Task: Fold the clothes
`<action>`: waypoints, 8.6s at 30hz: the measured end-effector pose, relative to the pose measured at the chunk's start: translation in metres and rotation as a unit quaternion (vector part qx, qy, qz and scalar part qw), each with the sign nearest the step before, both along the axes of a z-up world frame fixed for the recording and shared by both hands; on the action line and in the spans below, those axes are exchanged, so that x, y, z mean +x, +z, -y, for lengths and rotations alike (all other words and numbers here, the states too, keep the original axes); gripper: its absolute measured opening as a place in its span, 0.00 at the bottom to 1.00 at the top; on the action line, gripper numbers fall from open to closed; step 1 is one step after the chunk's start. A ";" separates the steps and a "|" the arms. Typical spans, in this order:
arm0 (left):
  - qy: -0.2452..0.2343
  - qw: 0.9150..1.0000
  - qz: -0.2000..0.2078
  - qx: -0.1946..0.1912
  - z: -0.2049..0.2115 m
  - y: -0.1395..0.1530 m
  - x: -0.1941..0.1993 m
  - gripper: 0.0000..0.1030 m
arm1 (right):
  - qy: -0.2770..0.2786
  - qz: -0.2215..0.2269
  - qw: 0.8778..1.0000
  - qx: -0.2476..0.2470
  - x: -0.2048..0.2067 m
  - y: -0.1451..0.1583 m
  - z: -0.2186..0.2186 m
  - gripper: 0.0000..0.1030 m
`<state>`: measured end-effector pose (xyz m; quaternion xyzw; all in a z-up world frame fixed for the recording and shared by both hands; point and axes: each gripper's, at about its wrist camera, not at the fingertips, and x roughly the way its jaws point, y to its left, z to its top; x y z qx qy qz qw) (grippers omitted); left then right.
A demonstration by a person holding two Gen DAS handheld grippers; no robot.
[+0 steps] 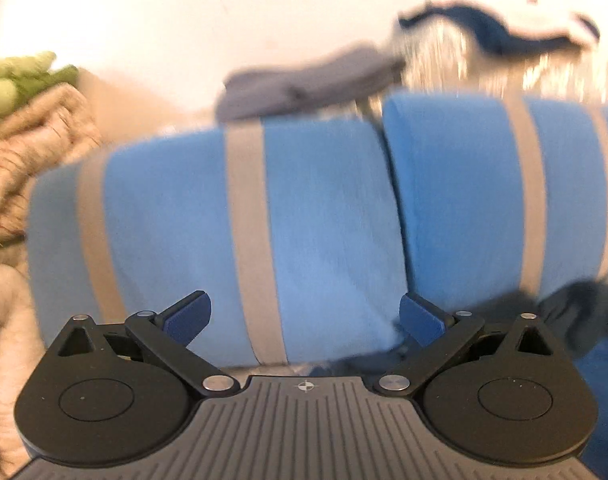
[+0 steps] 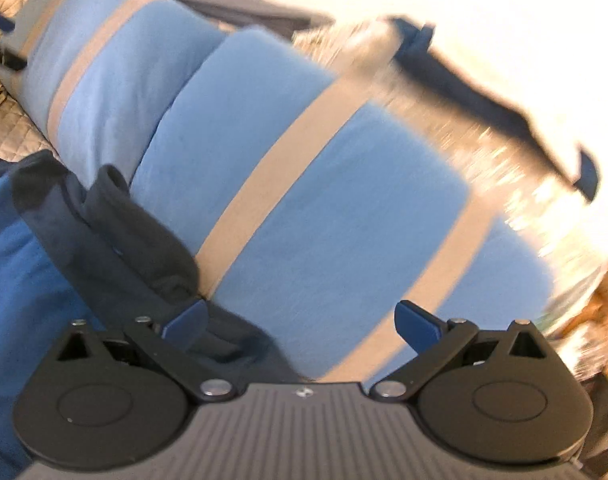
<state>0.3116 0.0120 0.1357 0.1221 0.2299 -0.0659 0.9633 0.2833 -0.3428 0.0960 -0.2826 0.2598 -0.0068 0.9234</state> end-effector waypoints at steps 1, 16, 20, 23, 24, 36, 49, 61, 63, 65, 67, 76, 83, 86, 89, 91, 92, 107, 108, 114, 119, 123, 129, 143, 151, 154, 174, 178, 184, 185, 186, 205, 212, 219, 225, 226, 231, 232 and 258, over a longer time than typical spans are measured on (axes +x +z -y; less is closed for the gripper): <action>-0.001 1.000 0.008 -0.007 -0.002 0.008 -0.006 1.00 | -0.004 0.005 1.000 -0.003 -0.012 0.011 0.003 1.00; 0.028 0.992 0.054 -0.114 -0.111 0.118 -0.099 1.00 | 0.008 0.117 0.993 0.034 -0.100 0.160 -0.013 1.00; 0.069 0.989 0.062 -0.115 -0.153 0.096 -0.126 1.00 | 0.030 0.106 0.993 0.051 -0.104 0.146 -0.032 1.00; 0.124 0.982 0.061 -0.125 -0.187 0.062 -0.143 1.00 | 0.040 0.089 0.993 0.072 -0.101 0.115 -0.050 1.00; 0.140 0.979 0.060 -0.133 -0.199 0.050 -0.148 0.99 | 0.044 0.085 0.992 0.082 -0.100 0.103 -0.056 1.00; 0.274 0.927 0.050 -0.252 -0.322 -0.072 -0.207 0.99 | 0.081 0.038 0.977 0.195 -0.113 -0.013 -0.138 1.00; 0.398 0.817 0.040 -0.414 -0.418 -0.173 -0.248 0.99 | -0.031 0.133 0.955 0.265 -0.125 -0.093 -0.130 1.00; 0.391 0.709 0.026 -0.586 -0.434 -0.237 -0.246 0.69 | -0.088 0.110 0.934 0.328 -0.125 -0.117 -0.091 1.00; 0.389 0.705 0.021 -0.593 -0.435 -0.239 -0.241 0.68 | -0.084 0.108 0.937 0.322 -0.125 -0.118 -0.092 1.00; 0.383 0.692 0.012 -0.612 -0.437 -0.246 -0.237 0.67 | -0.082 0.106 0.938 0.319 -0.124 -0.117 -0.094 1.00; 0.378 0.679 -0.005 -0.629 -0.439 -0.253 -0.235 0.53 | -0.081 0.102 0.939 0.317 -0.122 -0.118 -0.095 1.00; 0.379 0.687 -0.014 -0.620 -0.440 -0.239 -0.235 0.15 | -0.092 0.087 0.938 0.323 -0.119 -0.120 -0.092 1.00; 0.369 0.734 0.000 -0.571 -0.426 -0.206 -0.228 0.10 | -0.103 0.078 0.934 0.332 -0.117 -0.121 -0.088 1.00; 0.347 0.775 0.007 -0.527 -0.417 -0.183 -0.220 0.10 | -0.104 0.076 0.935 0.331 -0.117 -0.123 -0.089 1.00; 0.328 0.813 0.012 -0.481 -0.404 -0.156 -0.209 0.10 | -0.099 0.073 0.937 0.328 -0.117 -0.123 -0.091 1.00; 0.305 0.839 0.016 -0.450 -0.391 -0.137 -0.200 0.10 | -0.094 0.070 0.937 0.328 -0.117 -0.124 -0.092 1.00; 0.291 0.850 0.019 -0.438 -0.383 -0.127 -0.195 0.10 | -0.091 0.068 0.938 0.328 -0.117 -0.124 -0.093 1.00; 0.124 0.918 0.126 -0.356 -0.256 0.045 -0.114 0.08 | -0.075 0.036 0.940 0.332 -0.114 -0.126 -0.098 1.00; 0.112 0.918 0.133 -0.356 -0.244 0.054 -0.106 0.08 | -0.073 0.032 0.939 0.334 -0.114 -0.127 -0.097 1.00; 0.033 0.926 0.157 -0.341 -0.166 0.099 -0.083 0.08 | -0.068 0.008 0.939 0.338 -0.112 -0.129 -0.099 1.00; -0.038 0.927 0.164 -0.335 -0.091 0.112 -0.082 0.08 | -0.066 -0.002 0.937 0.343 -0.112 -0.129 -0.098 1.00; -0.099 0.934 0.156 -0.305 -0.031 0.109 -0.089 0.08 | -0.065 -0.007 0.933 0.354 -0.113 -0.127 -0.095 1.00; -0.170 0.933 0.134 -0.286 0.043 0.081 -0.100 0.08 | -0.070 -0.014 0.924 0.376 -0.111 -0.126 -0.089 1.00; -0.236 0.944 0.047 -0.225 0.141 -0.005 -0.109 0.78 | -0.078 -0.028 0.915 0.396 -0.109 -0.128 -0.084 1.00; -0.193 0.956 0.034 -0.220 0.110 -0.016 -0.104 0.84 | -0.084 -0.034 0.912 0.400 -0.108 -0.129 -0.083 1.00; -0.153 0.961 0.022 -0.229 0.089 -0.034 -0.100 0.88 | -0.086 -0.037 0.913 0.397 -0.107 -0.130 -0.083 1.00; 0.088 0.927 -0.106 -0.347 -0.013 -0.163 -0.088 1.00 | -0.100 -0.064 0.927 0.355 -0.103 -0.140 -0.090 1.00; 0.080 0.918 -0.112 -0.372 -0.017 -0.165 -0.088 1.00 | -0.105 -0.057 0.929 0.351 -0.105 -0.139 -0.088 1.00; 0.086 0.902 -0.116 -0.407 -0.026 -0.170 -0.086 1.00 | -0.134 -0.076 0.934 0.323 -0.111 -0.138 -0.087 1.00; 0.086 0.901 -0.116 -0.409 -0.026 -0.169 -0.087 1.00 | -0.135 -0.080 0.936 0.316 -0.113 -0.136 -0.087 1.00; 0.086 0.902 -0.114 -0.408 -0.026 -0.169 -0.087 1.00 | -0.133 -0.087 0.938 0.307 -0.116 -0.134 -0.087 1.00; 0.059 0.907 -0.117 -0.399 -0.019 -0.164 -0.085 1.00 | 0.184 -0.081 0.965 -0.170 -0.073 -0.134 -0.053 1.00; 0.059 0.907 -0.122 -0.398 -0.019 -0.165 -0.083 1.00 | 0.321 -0.119 0.903 -0.258 -0.065 -0.145 -0.077 1.00; 0.056 0.908 -0.127 -0.394 -0.018 -0.167 -0.082 1.00 | 0.353 -0.198 0.894 -0.193 -0.047 -0.148 -0.100 1.00; 0.057 0.907 -0.129 -0.396 -0.019 -0.167 -0.082 1.00 | 0.326 -0.245 0.907 -0.110 -0.048 -0.152 -0.095 0.98; 0.057 0.907 -0.129 -0.396 -0.018 -0.167 -0.082 1.00 | 0.320 -0.247 0.910 -0.098 -0.052 -0.153 -0.091 0.95; 0.054 0.907 -0.132 -0.395 -0.018 -0.168 -0.082 1.00 | 0.296 -0.257 0.920 -0.008 -0.074 -0.148 -0.072 0.65; 0.054 0.907 -0.133 -0.395 -0.018 -0.168 -0.082 1.00 | 0.293 -0.255 0.921 0.004 -0.078 -0.148 -0.069 0.57; 0.064 0.904 -0.146 -0.397 -0.020 -0.173 -0.079 1.00 | -0.007 -0.134 0.937 0.322 0.018 -0.136 0.018 0.22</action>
